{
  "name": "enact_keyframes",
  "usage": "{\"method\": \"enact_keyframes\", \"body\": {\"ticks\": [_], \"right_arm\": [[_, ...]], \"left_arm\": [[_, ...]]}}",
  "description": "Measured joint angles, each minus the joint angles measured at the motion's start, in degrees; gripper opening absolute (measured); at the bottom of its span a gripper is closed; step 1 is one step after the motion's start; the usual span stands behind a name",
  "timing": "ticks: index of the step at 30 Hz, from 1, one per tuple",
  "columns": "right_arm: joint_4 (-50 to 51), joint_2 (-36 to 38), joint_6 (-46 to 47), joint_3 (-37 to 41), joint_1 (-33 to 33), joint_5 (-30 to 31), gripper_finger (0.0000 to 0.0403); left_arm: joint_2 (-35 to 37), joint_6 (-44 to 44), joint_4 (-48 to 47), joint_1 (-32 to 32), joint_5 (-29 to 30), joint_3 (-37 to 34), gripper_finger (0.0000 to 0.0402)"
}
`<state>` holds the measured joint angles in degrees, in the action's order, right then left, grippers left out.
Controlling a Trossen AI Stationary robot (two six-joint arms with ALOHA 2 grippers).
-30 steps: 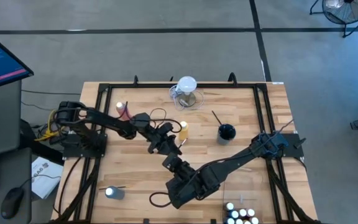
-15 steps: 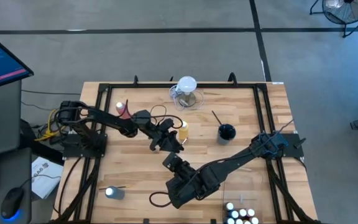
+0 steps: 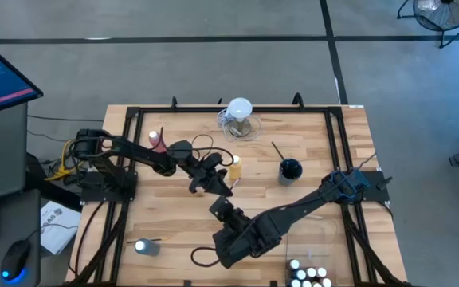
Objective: Pick & Place Paint Supplies
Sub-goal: Put the left black silver paintbrush into the blue cup
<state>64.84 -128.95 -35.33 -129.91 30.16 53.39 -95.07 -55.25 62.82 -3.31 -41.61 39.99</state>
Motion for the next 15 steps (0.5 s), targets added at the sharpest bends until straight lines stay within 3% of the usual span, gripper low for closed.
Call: {"method": "enact_keyframes", "body": {"ticks": [3,11,15], "right_arm": [[-0.04,0.00,2.38,0.02,0.22,0.22,0.0046],[-1.71,0.52,3.49,-0.20,1.30,8.70,0.0134],[-1.75,0.50,3.54,-0.17,2.22,9.21,0.0182]], "left_arm": [[0.02,1.00,0.29,0.00,-0.62,0.00,0.0002],[-0.19,2.81,-0.77,-0.66,-1.36,-0.26,0.0002],[-0.20,2.78,-0.34,-0.63,-1.40,-0.26,0.0001]]}}
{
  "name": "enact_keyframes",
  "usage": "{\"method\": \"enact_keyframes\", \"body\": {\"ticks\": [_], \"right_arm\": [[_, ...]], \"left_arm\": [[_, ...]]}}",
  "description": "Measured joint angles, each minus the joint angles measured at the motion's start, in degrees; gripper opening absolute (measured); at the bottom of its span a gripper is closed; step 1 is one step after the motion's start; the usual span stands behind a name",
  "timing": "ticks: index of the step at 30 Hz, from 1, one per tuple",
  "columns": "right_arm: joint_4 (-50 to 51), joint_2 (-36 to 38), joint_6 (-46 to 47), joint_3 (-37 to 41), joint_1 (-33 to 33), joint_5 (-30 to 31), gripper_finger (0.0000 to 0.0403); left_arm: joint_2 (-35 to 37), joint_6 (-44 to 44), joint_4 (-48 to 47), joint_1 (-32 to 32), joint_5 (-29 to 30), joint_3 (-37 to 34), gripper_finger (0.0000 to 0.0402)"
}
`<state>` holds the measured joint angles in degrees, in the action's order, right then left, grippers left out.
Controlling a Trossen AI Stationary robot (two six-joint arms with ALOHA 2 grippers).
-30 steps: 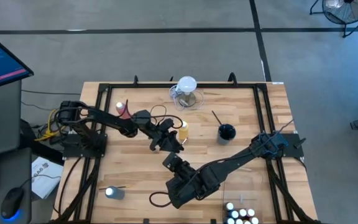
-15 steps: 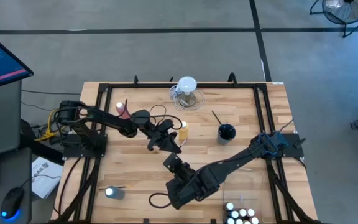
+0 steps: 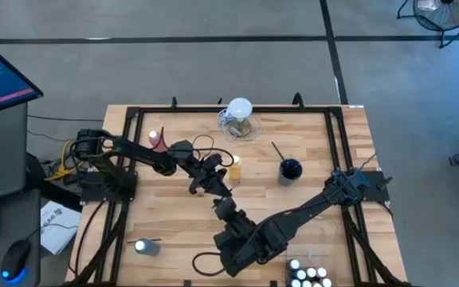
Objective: Pick & Place Paint Supplies
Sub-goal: Put the left black silver paintbrush into the blue cup
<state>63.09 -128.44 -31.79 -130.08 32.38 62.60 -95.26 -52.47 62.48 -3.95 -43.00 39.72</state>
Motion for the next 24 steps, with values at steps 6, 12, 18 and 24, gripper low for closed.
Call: {"method": "enact_keyframes", "body": {"ticks": [6,12,18,24], "right_arm": [[0.11,-0.09,3.49,-1.14,1.11,7.15,0.0223],[1.42,5.21,20.67,-3.92,1.79,4.98,0.0229],[1.41,13.09,37.19,-3.69,0.85,-4.33,0.0214],[-5.77,16.33,38.99,-3.69,1.53,-2.63,0.0204]], "left_arm": [[0.25,1.01,-0.14,-0.22,0.00,0.00,0.0001],[4.70,6.81,-0.66,-0.24,1.23,-0.17,0.0001],[14.13,19.43,-13.96,-0.24,11.55,-1.31,0.0000],[22.84,31.69,-16.94,1.31,26.82,-5.64,0.0000]]}}
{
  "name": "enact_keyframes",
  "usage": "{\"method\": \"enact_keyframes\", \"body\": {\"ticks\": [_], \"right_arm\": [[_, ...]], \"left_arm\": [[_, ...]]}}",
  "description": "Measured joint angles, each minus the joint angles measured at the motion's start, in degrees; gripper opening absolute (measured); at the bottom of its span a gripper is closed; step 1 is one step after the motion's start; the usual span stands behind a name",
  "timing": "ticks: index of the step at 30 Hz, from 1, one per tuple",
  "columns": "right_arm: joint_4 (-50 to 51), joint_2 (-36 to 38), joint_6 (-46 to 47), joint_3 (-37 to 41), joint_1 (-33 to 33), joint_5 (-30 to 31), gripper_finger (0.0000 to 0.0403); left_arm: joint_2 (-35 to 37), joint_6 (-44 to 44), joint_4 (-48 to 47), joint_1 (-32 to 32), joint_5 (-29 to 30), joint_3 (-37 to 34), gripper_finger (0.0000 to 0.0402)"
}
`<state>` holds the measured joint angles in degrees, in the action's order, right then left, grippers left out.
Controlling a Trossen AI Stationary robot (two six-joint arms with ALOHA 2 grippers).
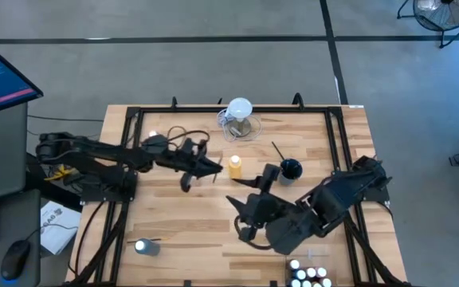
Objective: Pick & Place Paint Supplies
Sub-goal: Put the left black silver paintbrush into the blue cup
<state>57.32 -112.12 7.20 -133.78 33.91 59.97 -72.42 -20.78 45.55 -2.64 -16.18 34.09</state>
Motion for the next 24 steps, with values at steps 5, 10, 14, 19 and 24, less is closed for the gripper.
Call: {"method": "enact_keyframes", "body": {"ticks": [5,10,14,19,24], "right_arm": [[-6.34,-0.75,-5.44,-0.01,-0.83,-4.34,0.0198],[-14.00,-3.26,-10.19,2.47,-2.99,-15.23,0.0191],[-23.86,-3.21,-12.61,10.94,-3.89,-20.61,0.0187],[-38.44,0.55,-15.06,21.97,-3.88,-21.31,0.0184],[-62.45,11.01,-19.35,39.78,-3.37,-25.31,0.0186]], "left_arm": [[4.42,2.12,6.23,1.71,1.83,-4.78,0.0000],[6.32,2.44,8.92,3.58,3.83,-8.10,0.0000],[6.64,2.55,9.84,5.08,5.27,-9.91,0.0000],[6.62,3.36,12.56,7.01,7.24,-12.11,0.0000],[6.60,6.40,13.55,9.74,9.40,-12.42,0.0000]]}}
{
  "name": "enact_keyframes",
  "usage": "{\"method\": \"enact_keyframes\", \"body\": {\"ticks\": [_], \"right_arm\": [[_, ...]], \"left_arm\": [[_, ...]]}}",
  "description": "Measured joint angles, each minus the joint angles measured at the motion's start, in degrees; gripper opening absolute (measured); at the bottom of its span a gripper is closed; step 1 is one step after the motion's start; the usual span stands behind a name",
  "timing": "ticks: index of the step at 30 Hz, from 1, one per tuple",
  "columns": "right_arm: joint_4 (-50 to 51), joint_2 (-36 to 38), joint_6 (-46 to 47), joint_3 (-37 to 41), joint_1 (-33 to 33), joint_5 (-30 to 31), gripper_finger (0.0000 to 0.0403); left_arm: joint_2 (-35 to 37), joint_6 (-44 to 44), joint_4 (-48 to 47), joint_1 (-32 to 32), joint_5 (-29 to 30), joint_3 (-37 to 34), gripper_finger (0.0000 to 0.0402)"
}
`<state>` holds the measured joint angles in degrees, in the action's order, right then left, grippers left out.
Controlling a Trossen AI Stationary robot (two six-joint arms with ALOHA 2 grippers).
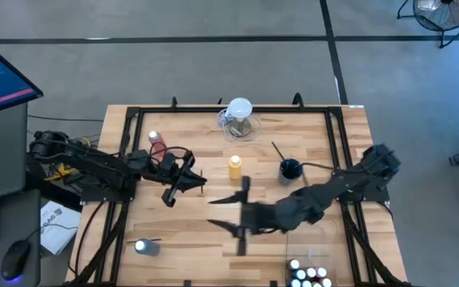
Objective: Pick & Place Paint Supplies
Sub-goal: Put the left black silver paintbrush into the blue cup
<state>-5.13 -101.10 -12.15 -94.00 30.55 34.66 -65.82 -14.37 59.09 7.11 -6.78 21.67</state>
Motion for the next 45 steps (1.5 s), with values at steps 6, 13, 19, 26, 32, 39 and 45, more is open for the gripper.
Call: {"method": "enact_keyframes", "body": {"ticks": [6,13,19,26,32,39,45], "right_arm": [[-35.18,12.33,-1.87,27.64,-4.18,-11.00,0.0186],[-62.74,17.37,4.55,45.17,-15.47,-33.11,0.0183],[-55.83,18.11,6.61,46.21,-19.55,-32.96,0.0189],[-49.58,18.66,5.66,46.23,-19.87,-33.16,0.0194],[-46.72,19.02,3.23,46.23,-19.82,-33.16,0.0195],[-45.95,19.09,10.50,46.23,-23.04,-33.23,0.0202],[-46.27,18.02,13.54,46.28,-24.20,-34.50,0.0209]], "left_arm": [[0.00,2.01,1.99,1.65,1.11,0.02,0.0000],[-3.78,3.17,6.62,-0.08,2.22,2.12,0.0000],[-11.72,3.45,6.43,-1.30,-2.68,10.13,0.0000],[-17.44,3.87,4.00,-1.95,-4.20,14.21,0.0000],[-13.38,4.43,1.09,-3.36,-7.98,14.23,0.0000],[-11.04,11.26,-5.77,-3.29,-6.74,14.23,0.0000],[-11.28,13.73,-7.42,-3.33,-3.72,14.23,0.0000]]}}
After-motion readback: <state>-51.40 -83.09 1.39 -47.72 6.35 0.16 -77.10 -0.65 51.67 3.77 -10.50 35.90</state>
